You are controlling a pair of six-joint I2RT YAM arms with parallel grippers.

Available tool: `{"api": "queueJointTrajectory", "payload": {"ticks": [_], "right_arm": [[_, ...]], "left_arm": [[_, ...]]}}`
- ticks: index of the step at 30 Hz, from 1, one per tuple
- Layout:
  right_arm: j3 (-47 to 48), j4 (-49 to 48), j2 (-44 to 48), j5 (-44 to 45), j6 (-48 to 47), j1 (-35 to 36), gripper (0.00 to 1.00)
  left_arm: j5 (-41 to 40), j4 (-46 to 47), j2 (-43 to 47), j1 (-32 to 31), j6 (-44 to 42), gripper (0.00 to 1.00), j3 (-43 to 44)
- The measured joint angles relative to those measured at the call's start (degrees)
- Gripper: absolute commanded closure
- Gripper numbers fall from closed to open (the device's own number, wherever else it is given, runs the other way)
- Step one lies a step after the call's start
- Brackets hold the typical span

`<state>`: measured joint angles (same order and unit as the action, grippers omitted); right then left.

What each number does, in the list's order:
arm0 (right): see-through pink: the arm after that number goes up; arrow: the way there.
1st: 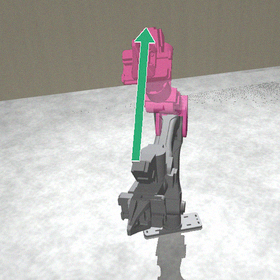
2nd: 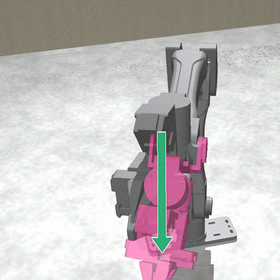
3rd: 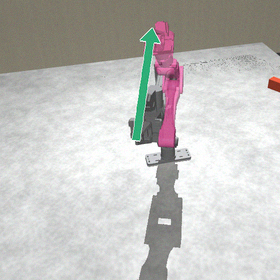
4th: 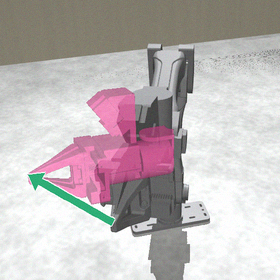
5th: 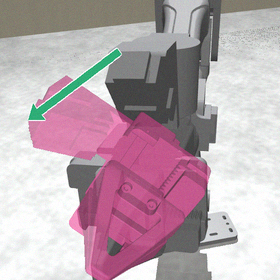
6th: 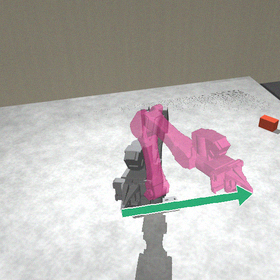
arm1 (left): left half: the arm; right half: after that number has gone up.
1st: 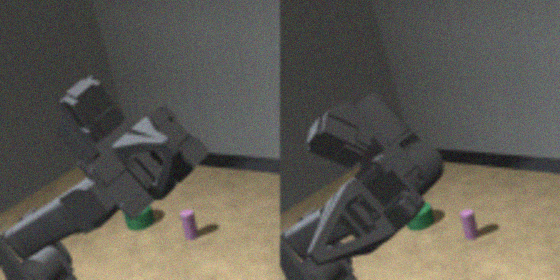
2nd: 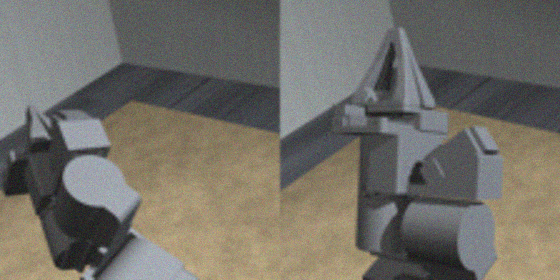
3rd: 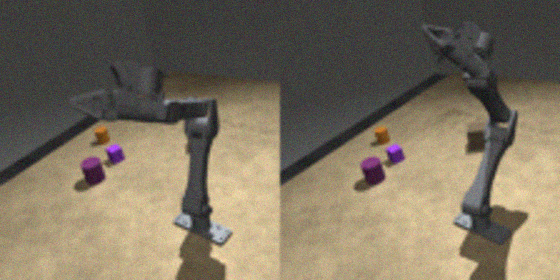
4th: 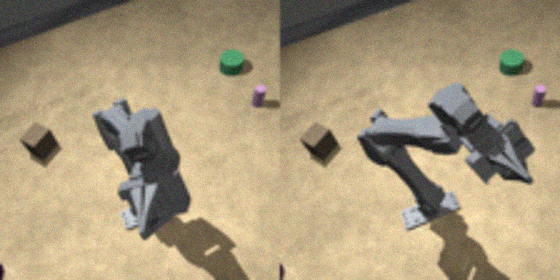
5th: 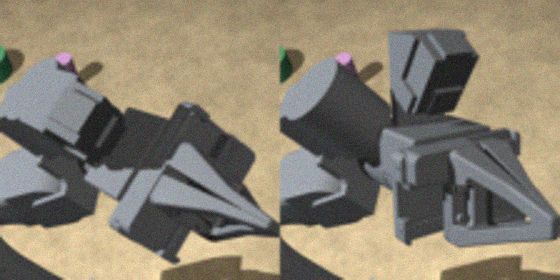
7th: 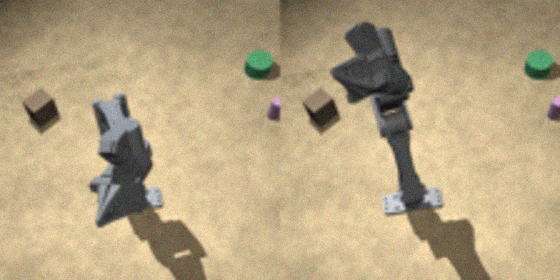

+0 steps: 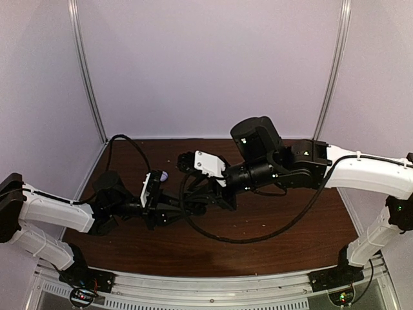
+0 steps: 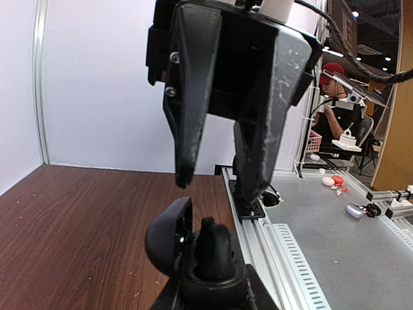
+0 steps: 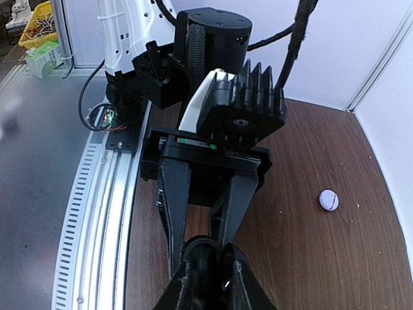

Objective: Insert the wireless bluetooth earbuds into the charging case
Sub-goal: Insert the left earbud into the left side groove of the charging case, then adjust the left earbud in the left side groove of the charging case.

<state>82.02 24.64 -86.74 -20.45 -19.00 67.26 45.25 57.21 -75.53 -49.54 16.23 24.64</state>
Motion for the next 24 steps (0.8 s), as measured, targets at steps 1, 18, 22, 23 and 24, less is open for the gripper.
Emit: {"api": "queueJointTrajectory", "payload": {"ticks": [1,18,22,23,24], "right_arm": [[0.0,0.0,0.04,0.11,-0.02,0.0,0.8],[0.02,1.33,-0.07,-0.33,-0.11,0.0,0.86],[0.07,1.79,-0.66,-0.24,-0.11,0.0,0.86],[0.07,1.86,-0.85,-0.2,-0.11,0.0,0.86],[0.07,1.95,-0.98,-0.04,-0.11,0.0,0.86]], "left_arm": [[0.0,0.0,0.0,0.0,0.0,1.0,0.0],[-0.04,0.0,0.0,0.0,0.0,1.0,0.0],[-0.04,0.02,0.0,0.0,0.0,1.0,0.0],[-0.04,0.02,0.0,0.0,0.0,1.0,0.0],[-0.04,0.02,0.0,0.0,0.0,1.0,0.0]]}}
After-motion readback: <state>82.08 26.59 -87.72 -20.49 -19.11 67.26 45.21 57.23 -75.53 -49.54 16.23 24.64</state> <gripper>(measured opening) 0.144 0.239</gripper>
